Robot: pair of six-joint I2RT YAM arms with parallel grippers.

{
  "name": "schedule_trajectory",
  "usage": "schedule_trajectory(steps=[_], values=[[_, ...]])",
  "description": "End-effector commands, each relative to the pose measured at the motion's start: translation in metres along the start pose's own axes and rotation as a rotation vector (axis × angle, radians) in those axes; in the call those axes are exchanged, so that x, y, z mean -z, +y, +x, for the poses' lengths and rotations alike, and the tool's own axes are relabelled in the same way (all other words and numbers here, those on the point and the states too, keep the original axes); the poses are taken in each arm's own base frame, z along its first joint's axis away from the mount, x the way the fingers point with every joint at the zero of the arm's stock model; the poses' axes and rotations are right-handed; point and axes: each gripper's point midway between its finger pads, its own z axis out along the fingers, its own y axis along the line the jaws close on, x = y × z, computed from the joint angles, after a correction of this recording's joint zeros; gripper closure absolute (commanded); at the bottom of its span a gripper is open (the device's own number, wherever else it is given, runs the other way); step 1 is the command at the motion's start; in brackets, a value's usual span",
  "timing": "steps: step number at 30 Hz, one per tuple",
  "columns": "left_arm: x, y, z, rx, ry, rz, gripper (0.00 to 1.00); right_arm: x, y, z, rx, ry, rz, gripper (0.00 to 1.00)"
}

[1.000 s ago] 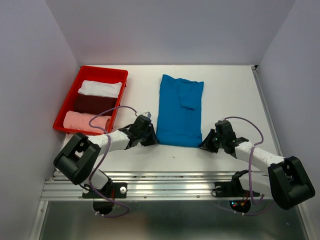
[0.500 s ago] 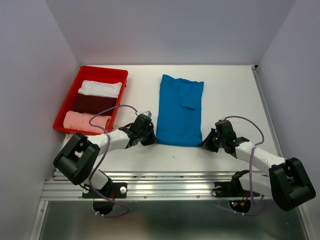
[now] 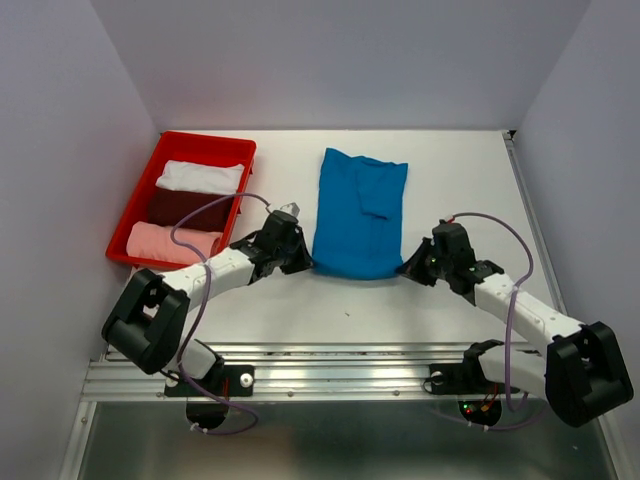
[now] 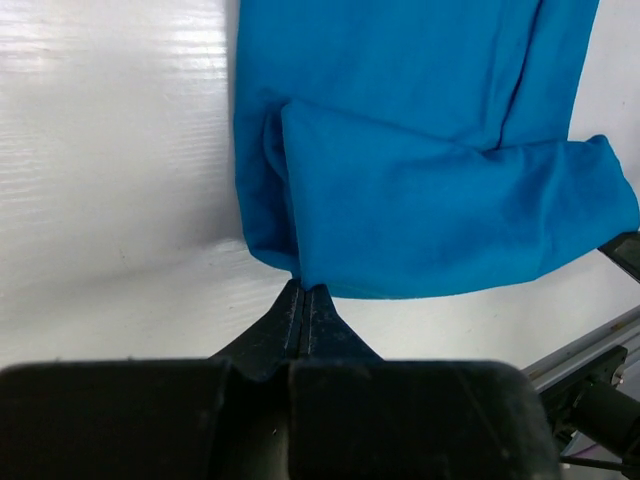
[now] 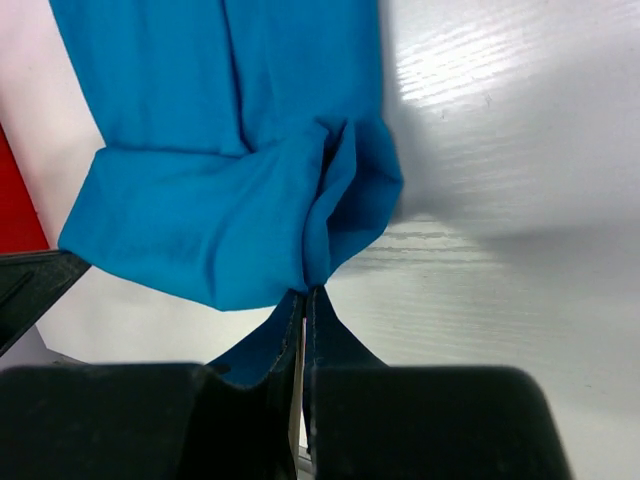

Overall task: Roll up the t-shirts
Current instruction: Roll the T-shirt to the center of the board.

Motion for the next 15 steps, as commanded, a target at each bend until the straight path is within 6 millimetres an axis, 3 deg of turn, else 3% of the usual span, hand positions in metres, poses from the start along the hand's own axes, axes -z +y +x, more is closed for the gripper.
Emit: schedule_trajectory(steps=[1,15], values=[[0.012,-0.012,-0.026,-0.015,-0.049,0.028,1.0,0.002,0.013,-0.022,0.041,-0.06,0.001,0.99],[-0.003,-0.028,-0.064,-0.042,-0.047,0.041,1.0,-0.014,0.03,-0.051,0.088,-0.09,0.04,0.99]])
